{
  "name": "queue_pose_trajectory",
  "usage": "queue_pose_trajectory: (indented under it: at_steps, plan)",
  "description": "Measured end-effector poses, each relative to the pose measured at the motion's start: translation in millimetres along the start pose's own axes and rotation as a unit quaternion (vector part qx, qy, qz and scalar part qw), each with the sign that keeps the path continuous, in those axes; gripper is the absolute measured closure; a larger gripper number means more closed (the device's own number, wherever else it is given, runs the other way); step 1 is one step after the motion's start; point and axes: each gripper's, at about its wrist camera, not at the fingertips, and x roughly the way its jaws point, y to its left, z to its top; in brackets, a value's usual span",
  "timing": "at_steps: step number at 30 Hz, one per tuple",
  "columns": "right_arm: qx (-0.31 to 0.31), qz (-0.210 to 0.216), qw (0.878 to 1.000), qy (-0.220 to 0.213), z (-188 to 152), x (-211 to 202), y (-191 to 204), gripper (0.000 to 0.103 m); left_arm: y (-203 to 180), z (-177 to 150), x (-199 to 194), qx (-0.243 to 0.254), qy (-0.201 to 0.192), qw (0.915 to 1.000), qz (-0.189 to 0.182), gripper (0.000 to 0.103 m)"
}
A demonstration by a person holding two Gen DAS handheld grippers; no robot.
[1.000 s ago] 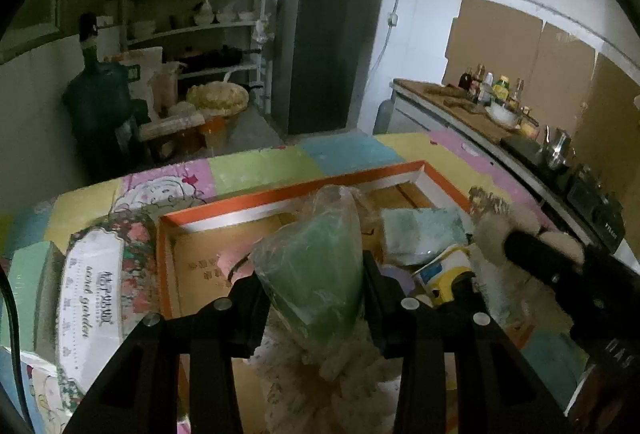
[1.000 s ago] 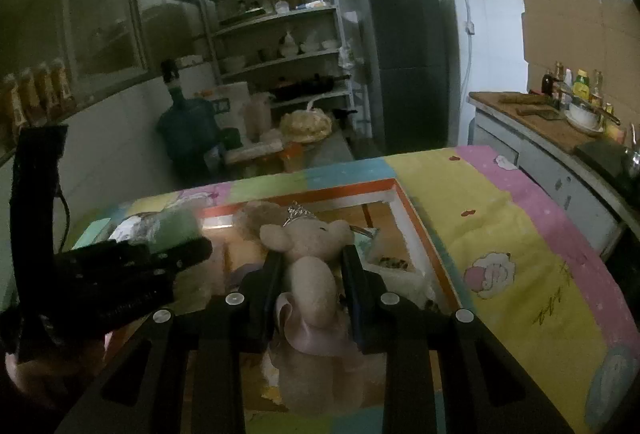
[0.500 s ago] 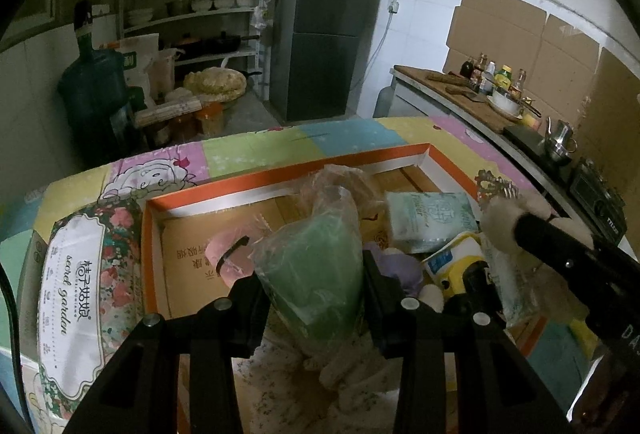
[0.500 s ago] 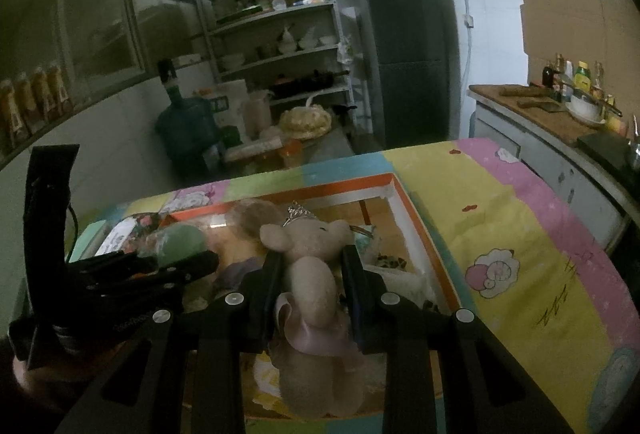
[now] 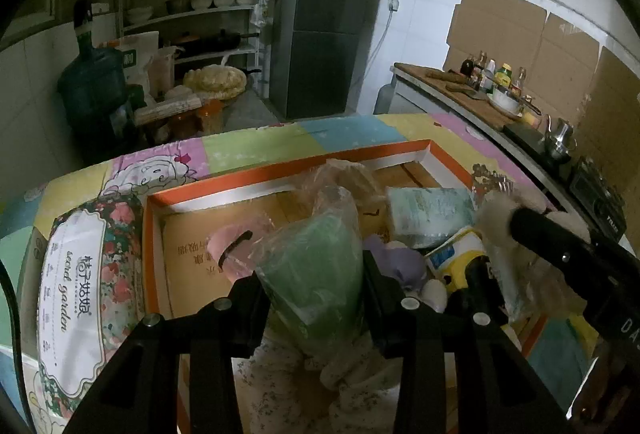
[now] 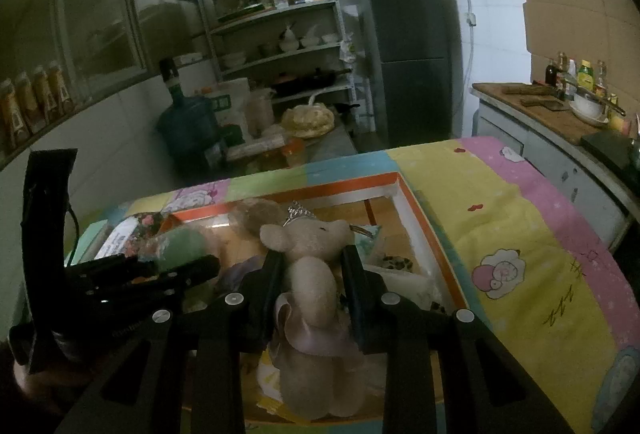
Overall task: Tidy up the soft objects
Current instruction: 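Lower the green bag with left tool while right tool lowers plush bear into box, then open both tools to release the green bag and plush bear into the box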
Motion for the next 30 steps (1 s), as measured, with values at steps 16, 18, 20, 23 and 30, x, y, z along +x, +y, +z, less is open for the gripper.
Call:
queue_pose_trajectory:
  at_steps: [16, 18, 20, 23, 30]
  plan:
    - [-0.006, 0.004, 1.000, -0.012, 5, 1, 11, 0.073, 10, -6, -9, -0.007, -0.007, 0.9999, -0.006, 0.062]
    - [-0.009, 0.007, 1.000, -0.012, 7, 2, 17, 0.073, 15, -7, -13, -0.006, -0.008, 0.9999, 0.000, 0.062]
    - [-0.014, 0.013, 1.000, -0.007, 6, 7, 26, 0.073, 21, -7, -14, -0.010, -0.006, 0.9999, 0.007, 0.062]
    - [-0.020, 0.016, 1.000, 0.018, 1, 22, 32, 0.073, 30, -11, -8, -0.019, 0.011, 0.9997, 0.003, 0.061]
    - [-0.024, 0.025, 0.999, 0.040, -4, 42, 36, 0.059, 35, -15, -20, -0.033, -0.009, 0.9987, -0.037, 0.026]
